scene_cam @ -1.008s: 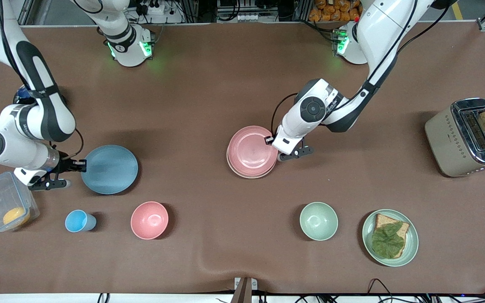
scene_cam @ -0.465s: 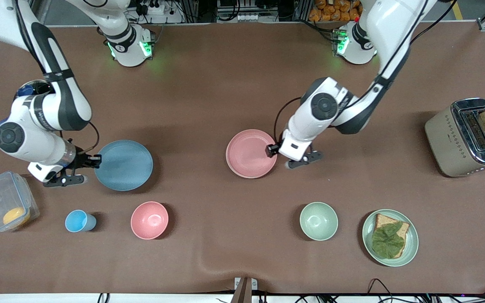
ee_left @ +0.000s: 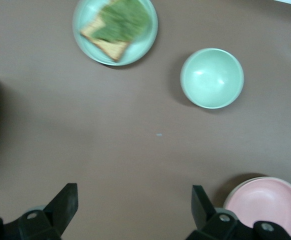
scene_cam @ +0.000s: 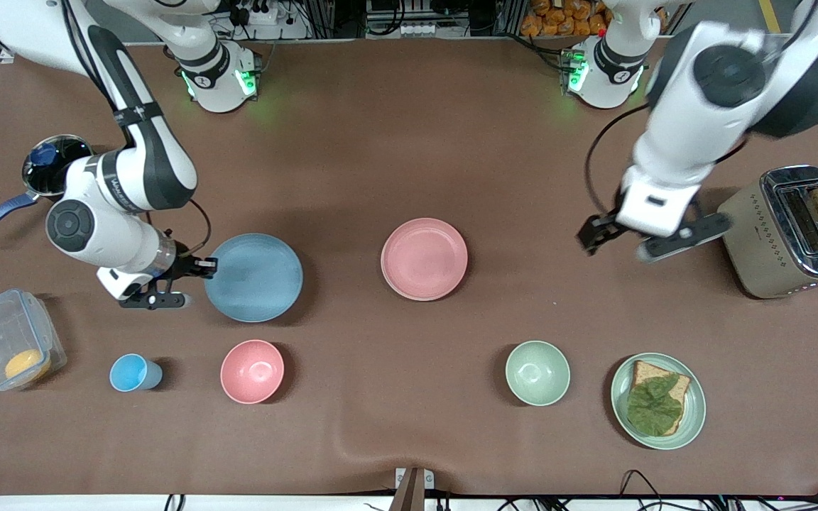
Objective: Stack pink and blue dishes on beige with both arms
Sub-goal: 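Carry the blue plate over the pink plate with the right gripper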
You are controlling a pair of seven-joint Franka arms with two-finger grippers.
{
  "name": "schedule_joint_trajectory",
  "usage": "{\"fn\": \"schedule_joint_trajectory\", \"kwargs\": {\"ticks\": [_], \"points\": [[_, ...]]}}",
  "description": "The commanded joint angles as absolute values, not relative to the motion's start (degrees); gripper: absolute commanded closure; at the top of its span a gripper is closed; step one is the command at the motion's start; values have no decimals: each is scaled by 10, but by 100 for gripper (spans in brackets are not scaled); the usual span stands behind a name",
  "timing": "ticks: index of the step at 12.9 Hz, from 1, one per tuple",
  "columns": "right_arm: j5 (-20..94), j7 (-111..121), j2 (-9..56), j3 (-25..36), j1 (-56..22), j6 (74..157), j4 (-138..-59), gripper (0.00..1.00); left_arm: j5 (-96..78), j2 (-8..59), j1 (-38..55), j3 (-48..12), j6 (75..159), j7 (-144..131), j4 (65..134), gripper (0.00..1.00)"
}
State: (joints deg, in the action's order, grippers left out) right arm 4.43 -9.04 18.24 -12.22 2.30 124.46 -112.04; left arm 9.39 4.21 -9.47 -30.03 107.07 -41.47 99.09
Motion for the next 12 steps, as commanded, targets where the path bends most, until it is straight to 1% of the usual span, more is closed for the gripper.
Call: {"fn": "schedule_joint_trajectory", "kwargs": {"ticks": [1,3,4,5,6,8,12], "points": [[98,-147,163,-119,-26,1216,-1105,100,89,53,-105,-292,1000,-371,902,0],[138,-218,170,-118,-87,1213,-1083,100,83,48,-95,-254,998,-311,897,0],[141,-268,177,-118,-122,1216,-1074,100,82,38,-73,-217,986,-289,896,0],[141,-311,187,-118,-157,1219,-1061,100,81,33,-36,-161,967,-256,896,0],[141,-352,201,-117,-183,1219,-1043,100,75,32,-18,-126,955,-228,895,0],[141,-406,234,-117,-220,1226,-1011,100,42,13,-27,-113,951,-212,896,0],[149,-494,279,-118,-257,1294,-1004,100,41,12,-30,-112,951,-213,896,0]]}}
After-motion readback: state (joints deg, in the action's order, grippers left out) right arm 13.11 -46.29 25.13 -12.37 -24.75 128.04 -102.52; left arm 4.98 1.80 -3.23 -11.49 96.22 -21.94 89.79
